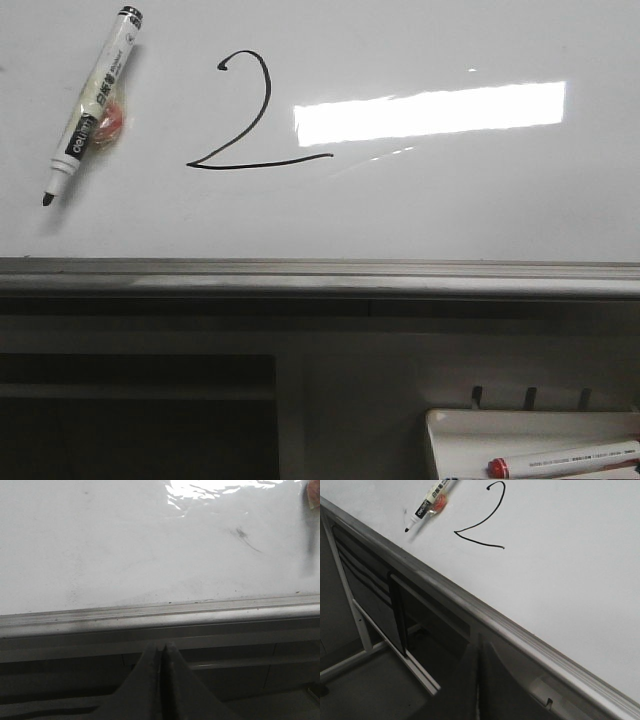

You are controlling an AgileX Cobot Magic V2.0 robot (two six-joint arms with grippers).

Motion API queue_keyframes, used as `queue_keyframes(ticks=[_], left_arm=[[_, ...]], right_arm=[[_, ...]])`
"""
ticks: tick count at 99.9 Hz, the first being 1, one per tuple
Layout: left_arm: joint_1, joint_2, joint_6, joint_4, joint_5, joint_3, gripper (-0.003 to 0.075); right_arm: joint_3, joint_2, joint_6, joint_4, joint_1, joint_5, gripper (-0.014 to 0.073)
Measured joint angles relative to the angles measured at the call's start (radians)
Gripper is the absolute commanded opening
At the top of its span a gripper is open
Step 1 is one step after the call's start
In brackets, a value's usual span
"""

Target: Write number 2 on whiteboard

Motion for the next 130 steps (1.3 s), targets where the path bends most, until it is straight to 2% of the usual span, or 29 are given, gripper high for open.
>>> queue_keyframes(ticks=[8,12,25,31,36,50,61,73,89,106,118,126,130], left_arm=[[0.0,0.0,-0.002,0.0,0.0,0.0,-0.002],[0.0,0.0,-0.002,0.0,0.0,0.0,-0.002],[0.0,0.0,-0.002,0.0,0.0,0.0,-0.002],[0.0,0.0,-0.002,0.0,0.0,0.0,-0.002],[0.0,0.0,-0.002,0.0,0.0,0.0,-0.002],[0.0,0.0,-0.002,0.0,0.0,0.0,-0.002],[0.0,0.0,-0.002,0.0,0.0,0.0,-0.002],[0.0,0.0,-0.002,0.0,0.0,0.0,-0.002],[0.0,0.0,-0.002,0.0,0.0,0.0,-0.002],[0.0,0.0,-0.002,0.0,0.0,0.0,-0.002],[0.0,0.0,-0.002,0.0,0.0,0.0,-0.002],[0.0,0.0,-0.002,0.0,0.0,0.0,-0.002],[0.0,0.0,-0.002,0.0,0.0,0.0,-0.002]], right_arm=[[-0.004,0.0,0.11,-0.102,0.0,0.0,-0.0071],[-0.011,0.0,0.202,-0.218,0.0,0.002,-0.0071],[-0.03,0.0,0.633,-0.644,-0.013,0.014,-0.0071],[-0.033,0.0,0.759,-0.752,-0.041,0.014,-0.0071],[-0.033,0.0,0.81,-0.801,-0.076,0.014,-0.0071],[-0.033,-0.002,0.86,-0.859,-0.249,0.014,-0.0071],[-0.033,-0.002,0.869,-0.967,-0.42,0.014,-0.0071],[-0.033,-0.002,0.895,-1.022,-0.541,0.014,-0.0071],[0.012,-0.052,0.927,-1.029,-0.629,0.026,-0.0071],[0.127,-0.225,1.019,-1.031,-0.716,0.042,-0.0071],[0.13,-0.337,1.042,-1.054,-0.754,0.168,-0.0071],[0.13,-0.38,1.047,-1.067,-0.758,0.301,-0.0071],[0.13,-0.381,1.047,-1.069,-0.758,0.302,-0.0071]])
